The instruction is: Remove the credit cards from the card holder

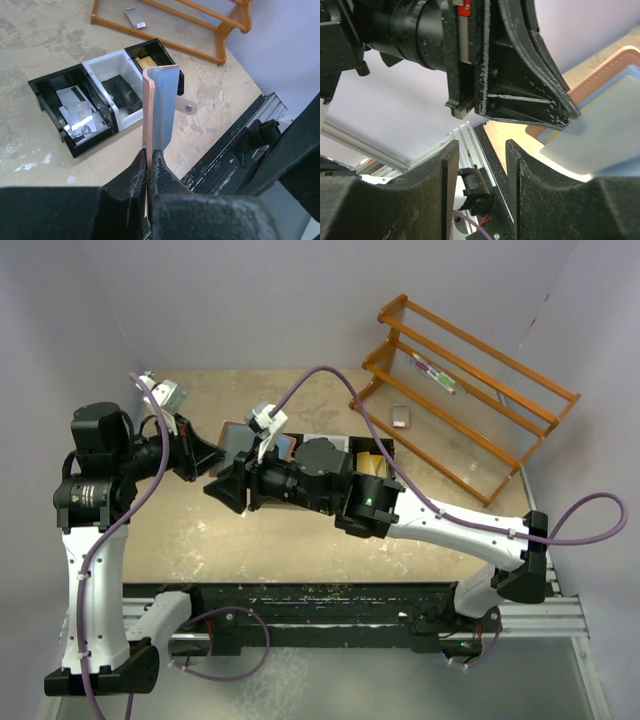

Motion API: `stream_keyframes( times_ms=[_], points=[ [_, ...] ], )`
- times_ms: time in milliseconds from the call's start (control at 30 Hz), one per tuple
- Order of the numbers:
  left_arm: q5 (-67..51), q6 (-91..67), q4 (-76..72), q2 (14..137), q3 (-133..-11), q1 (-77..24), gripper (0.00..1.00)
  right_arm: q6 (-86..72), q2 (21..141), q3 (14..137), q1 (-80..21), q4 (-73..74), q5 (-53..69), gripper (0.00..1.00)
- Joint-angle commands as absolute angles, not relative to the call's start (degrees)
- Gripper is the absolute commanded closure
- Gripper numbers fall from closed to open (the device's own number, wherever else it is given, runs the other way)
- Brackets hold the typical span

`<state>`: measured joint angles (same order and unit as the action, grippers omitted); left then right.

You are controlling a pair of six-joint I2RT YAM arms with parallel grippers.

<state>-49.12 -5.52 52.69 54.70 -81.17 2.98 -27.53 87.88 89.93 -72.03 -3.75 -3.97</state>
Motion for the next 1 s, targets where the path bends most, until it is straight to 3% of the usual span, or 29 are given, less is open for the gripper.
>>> stream_keyframes(
  times_ms=[0, 967],
  points=[
    [-52.30, -9.77, 49.13, 54.85, -83.46, 3.01, 1.00, -25.64, 89.51, 94.17, -72.76, -6.16, -3.78, 0.56],
    [-56.51, -14.90, 49.40, 55.40, -86.84, 3.02, 1.00, -26.11, 86.92, 90.88, -71.19, -4.90, -14.44, 0.61]
  ],
)
